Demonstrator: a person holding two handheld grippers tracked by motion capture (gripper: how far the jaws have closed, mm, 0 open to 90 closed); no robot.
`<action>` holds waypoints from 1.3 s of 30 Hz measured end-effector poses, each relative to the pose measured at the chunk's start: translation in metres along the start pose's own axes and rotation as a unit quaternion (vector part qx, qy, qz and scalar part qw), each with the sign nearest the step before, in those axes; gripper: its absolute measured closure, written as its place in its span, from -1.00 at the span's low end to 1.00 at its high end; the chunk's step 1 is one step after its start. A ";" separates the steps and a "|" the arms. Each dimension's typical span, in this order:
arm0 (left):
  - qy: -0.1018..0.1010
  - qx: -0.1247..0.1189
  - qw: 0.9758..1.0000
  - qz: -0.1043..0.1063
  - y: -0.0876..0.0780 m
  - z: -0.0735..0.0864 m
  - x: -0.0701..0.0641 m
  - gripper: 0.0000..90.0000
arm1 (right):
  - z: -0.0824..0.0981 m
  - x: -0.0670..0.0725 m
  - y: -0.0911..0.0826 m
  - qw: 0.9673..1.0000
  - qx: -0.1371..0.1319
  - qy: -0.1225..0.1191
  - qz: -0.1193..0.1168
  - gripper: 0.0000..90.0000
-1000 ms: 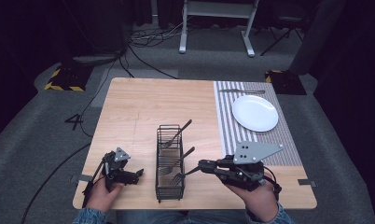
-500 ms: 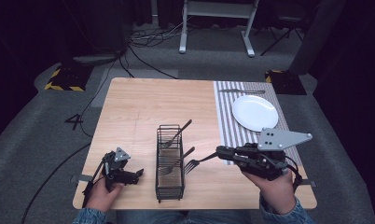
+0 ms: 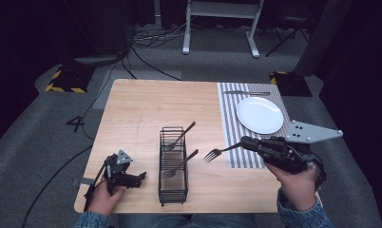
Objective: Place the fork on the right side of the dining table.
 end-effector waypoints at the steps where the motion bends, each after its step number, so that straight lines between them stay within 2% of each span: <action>1: 0.000 0.000 1.000 0.000 0.000 0.000 0.000 -0.99 | 0.002 -0.007 -0.002 1.000 0.001 0.007 0.011 0.92; 2: 0.000 0.000 1.000 0.000 0.000 0.000 0.000 -0.99 | 0.002 -0.007 -0.002 1.000 0.001 0.007 0.011 0.92; 3: 0.000 0.000 1.000 -0.001 0.000 0.000 0.000 -0.99 | 0.005 -0.017 -0.003 1.000 0.002 0.017 0.018 0.92; 6: 0.000 0.000 1.000 0.000 0.000 0.000 0.000 -0.99 | 0.007 -0.024 -0.004 0.999 0.001 0.024 0.024 0.92; 9: 0.000 0.001 1.000 0.000 0.000 0.000 0.000 -0.99 | 0.011 -0.039 -0.006 0.999 -0.002 0.040 0.034 0.92; 10: 0.000 0.001 1.000 0.000 0.000 0.000 0.000 -0.99 | 0.011 -0.039 -0.006 0.999 -0.002 0.040 0.034 0.92; 11: 0.000 0.000 1.000 0.000 0.000 0.000 0.000 -0.99 | 0.013 -0.047 -0.006 0.998 -0.001 0.049 0.042 0.92; 12: 0.000 0.000 1.000 0.000 0.000 0.000 0.000 -0.99 | 0.013 -0.047 -0.006 0.998 -0.001 0.049 0.042 0.92; 15: 0.000 0.000 1.000 0.000 0.000 0.000 0.000 -0.99 | 0.017 -0.062 -0.006 0.997 -0.002 0.063 0.054 0.92; 17: 0.000 0.000 1.000 0.000 0.000 0.000 0.000 -0.99 | 0.018 -0.067 -0.006 0.996 -0.001 0.068 0.057 0.92; 20: 0.000 0.000 1.000 -0.001 0.000 0.000 0.000 -0.99 | 0.024 -0.084 -0.005 0.994 0.001 0.084 0.069 0.92; 22: 0.000 0.000 1.000 0.000 0.000 0.000 0.000 -0.99 | 0.026 -0.088 -0.004 0.994 0.002 0.089 0.071 0.92; 23: 0.000 0.000 1.000 0.000 0.000 0.000 0.000 -0.99 | 0.030 -0.096 -0.003 0.992 0.004 0.098 0.075 0.92; 24: 0.000 0.000 1.000 0.000 0.000 0.000 0.000 -0.99 | 0.030 -0.096 -0.003 0.992 0.004 0.098 0.075 0.92; 25: 0.000 0.000 1.000 0.000 0.000 0.000 0.000 -0.99 | 0.034 -0.105 -0.002 0.991 0.005 0.106 0.081 0.92; 34: 0.000 0.000 1.000 0.000 0.000 0.000 0.000 -0.99 | 0.049 -0.129 0.000 0.986 0.014 0.131 0.105 0.92; 39: 0.000 0.000 1.000 0.000 0.000 0.000 0.000 -0.99 | 0.060 -0.145 0.003 0.981 0.022 0.147 0.121 0.92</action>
Point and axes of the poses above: each handheld gripper's, and its own axes: y roughly forward along the jaws, z roughly out of its underside, x roughly to its left, the point moved 6 cm from there along y, roughly forward along the jaws, and after that the axes turned 15 degrees about x, right-handed, at the moved point
